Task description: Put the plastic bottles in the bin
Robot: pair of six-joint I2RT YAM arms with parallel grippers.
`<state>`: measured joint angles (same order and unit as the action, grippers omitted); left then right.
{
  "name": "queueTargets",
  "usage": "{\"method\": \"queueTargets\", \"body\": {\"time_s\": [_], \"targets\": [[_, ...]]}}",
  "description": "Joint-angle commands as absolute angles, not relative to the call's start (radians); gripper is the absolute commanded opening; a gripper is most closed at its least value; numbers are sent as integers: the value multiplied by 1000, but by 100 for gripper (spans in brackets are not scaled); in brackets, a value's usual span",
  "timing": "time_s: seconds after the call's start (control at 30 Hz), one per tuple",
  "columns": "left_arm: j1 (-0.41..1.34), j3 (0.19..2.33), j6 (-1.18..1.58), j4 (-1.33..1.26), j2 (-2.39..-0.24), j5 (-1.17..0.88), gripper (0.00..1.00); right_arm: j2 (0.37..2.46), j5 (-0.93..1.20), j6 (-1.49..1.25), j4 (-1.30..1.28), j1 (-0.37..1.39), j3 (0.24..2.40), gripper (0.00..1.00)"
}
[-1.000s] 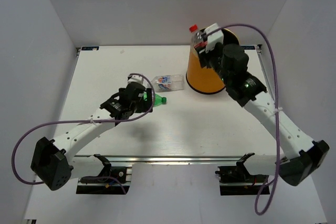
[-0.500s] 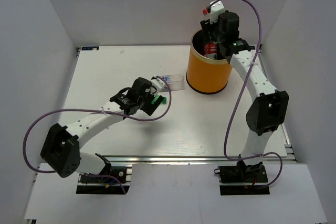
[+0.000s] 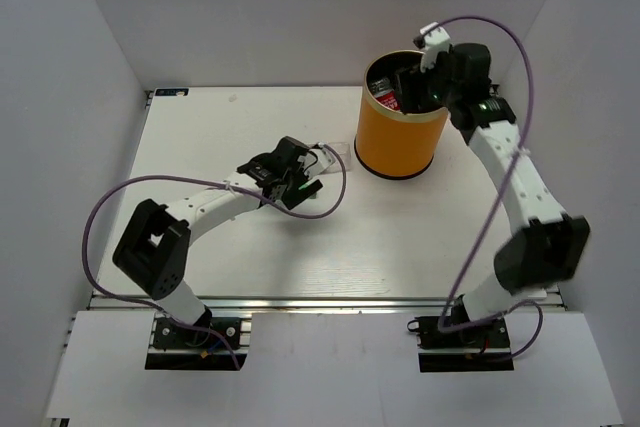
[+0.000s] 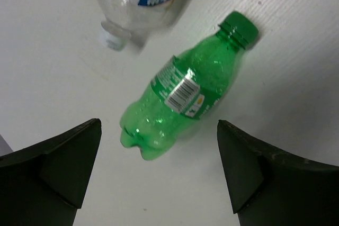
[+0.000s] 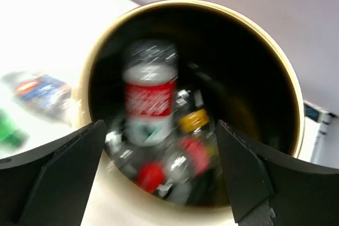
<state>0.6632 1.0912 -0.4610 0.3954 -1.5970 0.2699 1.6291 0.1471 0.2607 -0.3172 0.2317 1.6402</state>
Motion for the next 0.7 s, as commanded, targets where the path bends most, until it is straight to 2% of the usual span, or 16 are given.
{"method": "queueTargets", "body": {"time_s": [0.0, 0.03, 0.13, 0.33, 0.67], "targets": [[661, 1176, -581, 403, -1641, 261, 100, 1371, 360, 201, -275, 224, 1514, 89], [661, 1195, -625, 431, -1658, 218, 98, 1289, 377, 193, -262, 224, 1394, 89], [652, 1287, -670, 535, -1739, 151, 95, 1126, 454, 170, -247, 222, 1245, 89], [632, 1408, -721, 698, -1834, 55, 95, 905, 501, 169, -271, 222, 1079, 89], [612, 1355, -721, 683, -1901, 147, 95, 833, 546, 137, -247, 219, 924, 89]]}}
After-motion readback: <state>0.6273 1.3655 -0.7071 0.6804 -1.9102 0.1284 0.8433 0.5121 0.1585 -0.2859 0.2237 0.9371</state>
